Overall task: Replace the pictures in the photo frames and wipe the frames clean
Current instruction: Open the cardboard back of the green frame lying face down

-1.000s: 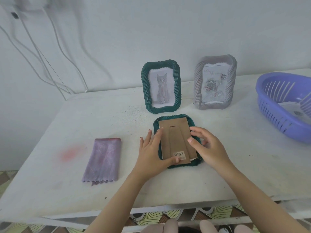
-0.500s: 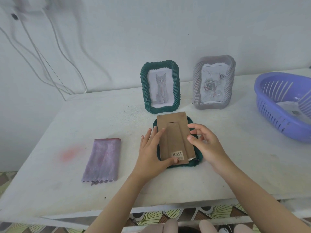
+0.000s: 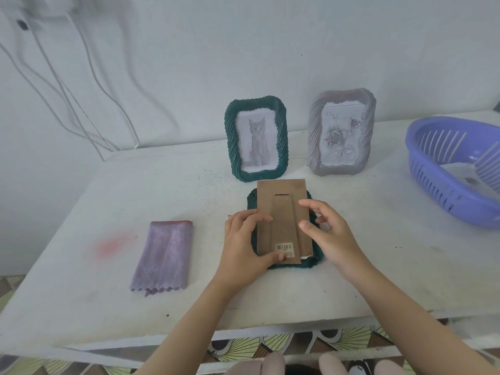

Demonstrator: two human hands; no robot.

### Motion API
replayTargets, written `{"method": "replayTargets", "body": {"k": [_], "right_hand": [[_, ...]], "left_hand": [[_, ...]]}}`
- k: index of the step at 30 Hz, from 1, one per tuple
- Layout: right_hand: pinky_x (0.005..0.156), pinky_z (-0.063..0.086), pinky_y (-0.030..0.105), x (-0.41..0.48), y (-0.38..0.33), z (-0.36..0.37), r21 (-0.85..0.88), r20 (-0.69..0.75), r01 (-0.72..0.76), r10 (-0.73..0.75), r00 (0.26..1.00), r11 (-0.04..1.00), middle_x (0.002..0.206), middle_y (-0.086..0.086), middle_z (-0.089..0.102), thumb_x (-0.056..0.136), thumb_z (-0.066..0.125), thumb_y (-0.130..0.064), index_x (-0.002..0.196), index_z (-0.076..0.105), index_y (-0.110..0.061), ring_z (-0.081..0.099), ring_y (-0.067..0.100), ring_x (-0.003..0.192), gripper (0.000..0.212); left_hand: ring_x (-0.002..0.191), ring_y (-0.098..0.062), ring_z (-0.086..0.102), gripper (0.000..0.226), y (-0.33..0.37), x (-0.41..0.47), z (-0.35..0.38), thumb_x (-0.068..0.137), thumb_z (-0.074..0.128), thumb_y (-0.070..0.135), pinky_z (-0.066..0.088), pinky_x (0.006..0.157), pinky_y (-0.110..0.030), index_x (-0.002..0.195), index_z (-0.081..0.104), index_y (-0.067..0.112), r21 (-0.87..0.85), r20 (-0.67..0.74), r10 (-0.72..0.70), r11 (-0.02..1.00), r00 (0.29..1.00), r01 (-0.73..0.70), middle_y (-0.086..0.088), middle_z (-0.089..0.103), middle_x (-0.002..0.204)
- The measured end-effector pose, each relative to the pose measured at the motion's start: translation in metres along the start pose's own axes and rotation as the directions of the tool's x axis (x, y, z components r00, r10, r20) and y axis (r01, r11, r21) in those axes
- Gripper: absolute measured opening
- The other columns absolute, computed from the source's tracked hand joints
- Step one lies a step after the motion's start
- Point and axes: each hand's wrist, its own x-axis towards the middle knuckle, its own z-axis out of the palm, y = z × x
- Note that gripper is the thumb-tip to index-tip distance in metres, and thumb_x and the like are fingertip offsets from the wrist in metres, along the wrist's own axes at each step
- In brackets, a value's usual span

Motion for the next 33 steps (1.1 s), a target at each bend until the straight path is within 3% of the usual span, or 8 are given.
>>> {"method": "replayTargets", "body": {"k": [7,11,17,20,22,26,29,33], "right_hand": [[0.081,0.038,0.018,-0.002,-0.001,0.0,0.019,0.023,0.039,-0.039,0.999,0.999,0.112,-0.022,0.058,0.085,0.06,-0.011,0.104,0.06,-0.042,0.048,0.002,0.095,0.036],[0.075,0.037,0.016,-0.002,-0.004,-0.002,0.004,0.035,0.064,-0.064,0.997,0.998,0.11,-0.022,0.059,0.086,0.059,-0.011,0.102,0.061,-0.042,0.05,-0.003,0.097,0.035],[0.083,0.034,0.0,-0.002,-0.003,-0.001,-0.134,0.04,0.161,-0.157,0.987,0.978,0.105,-0.027,0.058,0.088,0.057,-0.009,0.106,0.063,-0.032,0.048,-0.02,0.096,0.03],[0.102,0.038,0.026,0.0,0.011,-0.004,-0.322,0.016,0.216,-0.223,0.975,0.922,0.113,-0.015,0.062,0.082,0.06,-0.025,0.107,0.065,-0.031,0.052,0.001,0.114,0.026],[0.101,0.034,0.032,-0.001,0.018,-0.006,-0.428,0.019,0.181,-0.192,0.981,0.885,0.122,-0.007,0.06,0.077,0.057,-0.037,0.108,0.064,-0.036,0.049,0.018,0.119,0.032],[0.095,0.024,0.027,-0.004,0.018,-0.005,-0.531,0.055,0.168,-0.164,0.985,0.831,0.131,-0.003,0.054,0.076,0.062,-0.042,0.112,0.062,-0.036,0.044,0.023,0.121,0.037],[0.096,0.021,0.025,-0.005,0.016,-0.005,-0.54,0.06,0.15,-0.14,0.988,0.828,0.134,-0.006,0.05,0.075,0.065,-0.045,0.113,0.061,-0.038,0.041,0.02,0.123,0.039],[0.096,0.02,0.023,-0.007,0.014,-0.004,-0.567,0.072,0.144,-0.125,0.99,0.811,0.133,-0.013,0.047,0.066,0.06,-0.053,0.116,0.058,-0.04,0.039,0.016,0.122,0.052]], "left_hand": [[0.108,-0.004,0.04,0.052,0.011,0.007,-0.013,0.062,0.083,0.017,0.028,0.084,0.001,0.098,0.058,0.044,-0.16,0.06,-0.089,0.982,0.994,0.097,0.016,0.053,0.114],[0.077,-0.012,0.061,0.039,0.022,0.019,-0.029,0.072,0.071,-0.007,0.056,0.064,-0.025,0.092,0.068,0.025,-0.501,0.136,-0.238,0.821,0.962,0.274,-0.008,0.066,0.095],[0.069,-0.016,0.067,0.043,0.022,0.026,-0.045,0.074,0.066,-0.013,0.056,0.059,-0.027,0.096,0.068,0.023,-0.6,0.16,-0.294,0.729,0.942,0.33,-0.01,0.071,0.081],[0.063,-0.012,0.067,0.044,0.009,0.03,-0.062,0.074,0.063,-0.015,0.054,0.058,-0.022,0.101,0.066,0.019,-0.627,0.069,-0.348,0.713,0.935,0.312,-0.002,0.072,0.069],[0.058,-0.009,0.066,0.045,-0.002,0.036,-0.079,0.075,0.062,-0.015,0.054,0.057,-0.019,0.106,0.065,0.018,-0.604,-0.012,-0.396,0.734,0.918,0.309,0.002,0.071,0.063],[0.053,-0.004,0.065,0.044,-0.029,0.054,-0.108,0.077,0.061,-0.012,0.053,0.053,-0.025,0.111,0.064,0.016,-0.521,-0.121,-0.503,0.766,0.856,0.376,0.0,0.07,0.084],[0.054,-0.002,0.065,0.045,-0.05,0.067,-0.119,0.077,0.059,-0.015,0.05,0.048,-0.013,0.116,0.06,0.007,-0.468,-0.148,-0.535,0.779,0.832,0.418,-0.008,0.063,0.102],[0.084,-0.018,0.061,0.043,-0.078,0.078,-0.117,0.079,0.062,-0.008,0.052,0.062,-0.022,0.119,0.059,0.008,-0.343,-0.137,-0.57,0.794,0.81,0.501,-0.01,0.06,0.117]]}}
